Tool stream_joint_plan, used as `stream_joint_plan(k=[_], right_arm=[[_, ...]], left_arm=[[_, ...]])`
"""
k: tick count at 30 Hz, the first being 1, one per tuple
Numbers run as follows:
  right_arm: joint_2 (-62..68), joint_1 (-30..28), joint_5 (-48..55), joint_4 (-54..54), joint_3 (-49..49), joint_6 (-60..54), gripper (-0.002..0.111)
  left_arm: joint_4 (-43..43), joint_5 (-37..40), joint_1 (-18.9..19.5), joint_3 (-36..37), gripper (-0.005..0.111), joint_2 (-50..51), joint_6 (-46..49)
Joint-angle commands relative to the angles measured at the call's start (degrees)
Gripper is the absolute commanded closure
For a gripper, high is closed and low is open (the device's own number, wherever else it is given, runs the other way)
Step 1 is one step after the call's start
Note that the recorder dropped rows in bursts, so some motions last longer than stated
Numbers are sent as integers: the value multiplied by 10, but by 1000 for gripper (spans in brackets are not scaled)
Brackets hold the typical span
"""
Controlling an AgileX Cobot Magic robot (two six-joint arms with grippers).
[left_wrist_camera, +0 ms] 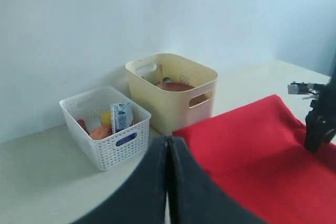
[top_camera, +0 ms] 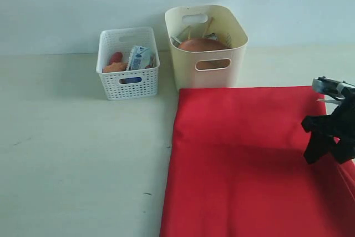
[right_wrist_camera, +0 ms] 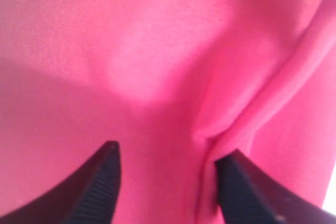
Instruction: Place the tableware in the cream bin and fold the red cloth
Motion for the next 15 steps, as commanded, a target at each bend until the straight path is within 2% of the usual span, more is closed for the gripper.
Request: stream_joint_plan(k=[1,5,10,15], right_arm=[[17,1,0,-1,-4,1,72],[40,1,-4,-12,-4,15,85],[40,1,-22,-93,-4,85,109],[37,1,-34,-197,-5,183,108]], left_arm=[[1,-23,1,12,107,-12,-3],[1,-19,1,12,107,-12,-3],[1,-12,1,12,107,-12,-2],[1,-12,1,12,107,-12,-2]])
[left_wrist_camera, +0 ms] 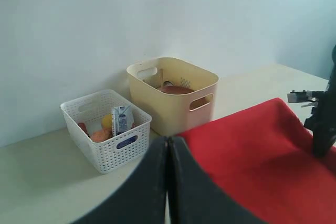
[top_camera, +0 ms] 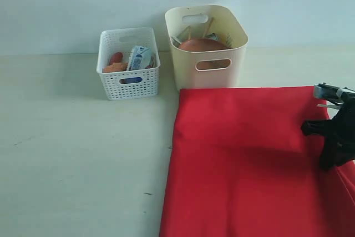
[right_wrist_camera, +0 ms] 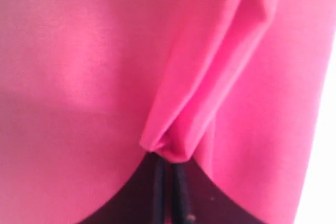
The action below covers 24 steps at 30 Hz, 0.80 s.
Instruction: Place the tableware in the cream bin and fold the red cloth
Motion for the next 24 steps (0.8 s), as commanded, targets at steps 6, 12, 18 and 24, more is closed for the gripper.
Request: stream_joint_plan(k=[6,12,18,24], right_arm=[[11,-34,-41,-159,-1,95,108],[14,-101,-48,-159,-14,109,108],[14,-165,-61,-159,-46,117,108],[41,-206,-68,-159,-100,117,108]], left_arm=[[-1,-3,1,2,107,-3,-2],[-1,-3,1,2,107,-3,-2],[-1,-3,1,2,107,-3,-2],[-1,-3,1,2,107,-3,-2]])
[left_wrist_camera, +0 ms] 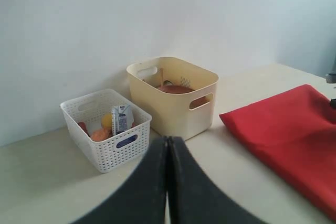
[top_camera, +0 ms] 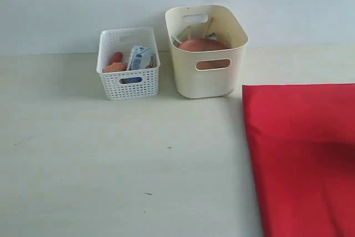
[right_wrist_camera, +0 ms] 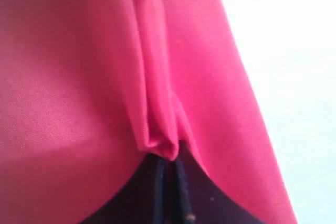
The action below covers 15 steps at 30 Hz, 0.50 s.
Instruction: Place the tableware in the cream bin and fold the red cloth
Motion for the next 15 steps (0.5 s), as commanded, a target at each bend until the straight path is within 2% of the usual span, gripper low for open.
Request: stream_joint_plan(k=[1,3,8,10,12,15], right_arm=[[28,-18,-16,-11,-43,2,107],[45,-18,-6,-11,-59,-2,101],[40,-18,12,-20,-94,-2,64],[19,-18,12,-21,-97,-2,54],[-13,-18,10,-21,-97,-2,50],[-62,-9,12,-11,-97,-15,54]], left_arm=[[-1,-3,1,1,107,-3,-2],[-1,-3,1,1,107,-3,-2],[-1,-3,1,1,107,-3,-2],[-1,-3,1,1,107,-3,-2],[-1,-3,1,1,107,-3,-2],[-1,-3,1,1,107,-3,-2]])
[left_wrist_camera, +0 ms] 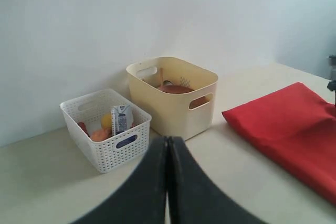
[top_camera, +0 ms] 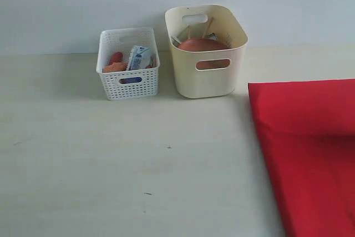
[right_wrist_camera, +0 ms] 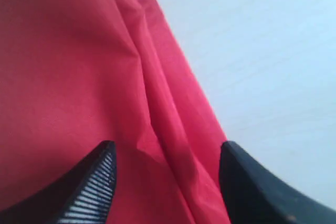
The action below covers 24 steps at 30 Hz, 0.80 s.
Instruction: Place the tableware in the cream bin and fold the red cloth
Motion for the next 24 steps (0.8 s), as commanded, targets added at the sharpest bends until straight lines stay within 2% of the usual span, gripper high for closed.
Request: stream_joint_plan(k=[1,7,10,17,24], right_arm=[[-74,13,6,9,-5,-17,58],[-150,76,-29,33,62,-28,96],[-172,118,-40,31,104,-38,108],[-175,195,-43,31,189,-42,108],[-160,215,-74,17,233,-2,108]], left_arm=[[-1,-3,1,1,107,-3,-2],[-1,-3,1,1,107,-3,-2],[-1,-3,1,1,107,-3,-2],[-1,-3,1,1,107,-3,-2],[-1,-3,1,1,107,-3,-2]])
